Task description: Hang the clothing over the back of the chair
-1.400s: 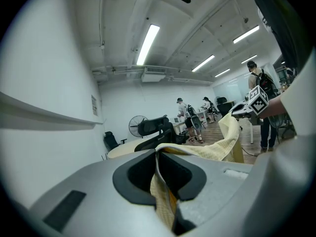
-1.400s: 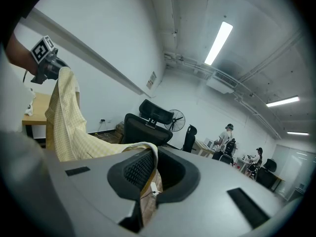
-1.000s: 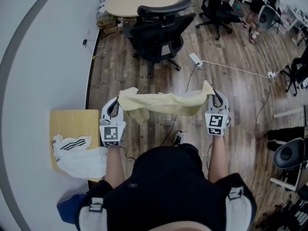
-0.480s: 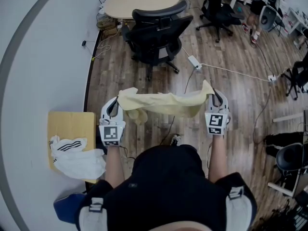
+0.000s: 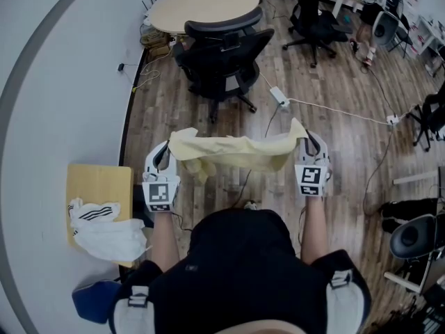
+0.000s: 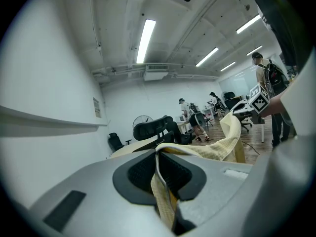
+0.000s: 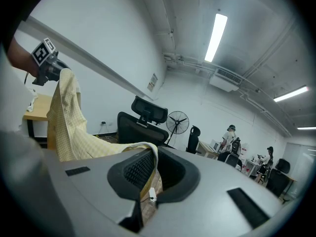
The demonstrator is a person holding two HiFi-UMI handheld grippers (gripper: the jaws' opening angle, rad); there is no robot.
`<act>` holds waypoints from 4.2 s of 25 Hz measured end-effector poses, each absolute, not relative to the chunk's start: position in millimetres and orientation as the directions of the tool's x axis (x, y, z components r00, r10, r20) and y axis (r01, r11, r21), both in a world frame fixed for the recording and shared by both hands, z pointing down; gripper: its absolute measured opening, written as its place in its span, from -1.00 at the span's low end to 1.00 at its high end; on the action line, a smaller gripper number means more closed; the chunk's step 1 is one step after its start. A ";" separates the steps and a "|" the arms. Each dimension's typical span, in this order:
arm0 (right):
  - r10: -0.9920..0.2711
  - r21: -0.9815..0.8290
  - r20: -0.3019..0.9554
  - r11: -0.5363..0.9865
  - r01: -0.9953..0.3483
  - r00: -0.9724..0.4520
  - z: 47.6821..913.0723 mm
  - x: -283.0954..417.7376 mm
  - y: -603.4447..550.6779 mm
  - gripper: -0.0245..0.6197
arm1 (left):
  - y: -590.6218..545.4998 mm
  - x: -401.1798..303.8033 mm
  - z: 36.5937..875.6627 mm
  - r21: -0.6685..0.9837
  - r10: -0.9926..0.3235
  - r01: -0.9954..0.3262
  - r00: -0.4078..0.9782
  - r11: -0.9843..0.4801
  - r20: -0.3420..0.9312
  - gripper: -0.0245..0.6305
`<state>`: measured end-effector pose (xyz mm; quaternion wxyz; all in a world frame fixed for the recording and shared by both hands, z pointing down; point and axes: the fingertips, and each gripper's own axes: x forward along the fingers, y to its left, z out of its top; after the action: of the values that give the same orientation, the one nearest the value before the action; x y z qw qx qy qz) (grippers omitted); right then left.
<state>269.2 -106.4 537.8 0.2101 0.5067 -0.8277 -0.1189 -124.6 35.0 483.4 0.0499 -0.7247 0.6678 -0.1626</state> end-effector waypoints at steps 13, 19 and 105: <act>-0.871 0.416 0.230 0.492 -0.765 -0.435 543.0 290.5 -129.7 -0.91 | 14.4 -94.9 485.8 -0.306 -0.985 -0.946 0.055 -0.103 0.164 -0.87; -0.870 0.445 0.238 0.493 -0.747 -0.432 536.1 294.7 -139.7 -0.91 | 7.0 -93.8 496.3 -0.277 -0.984 -0.956 0.053 -0.099 0.169 -0.87; -0.944 0.530 0.098 0.317 -0.786 -0.315 464.1 174.7 -465.2 -0.91 | -297.3 -284.7 449.2 -0.358 -0.999 -0.933 -0.042 0.036 0.008 -0.87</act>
<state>174.7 -465.2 464.1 0.2003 0.5500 -0.7864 -0.1971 -284.7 -297.3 449.2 0.1230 -0.6811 0.7092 -0.1342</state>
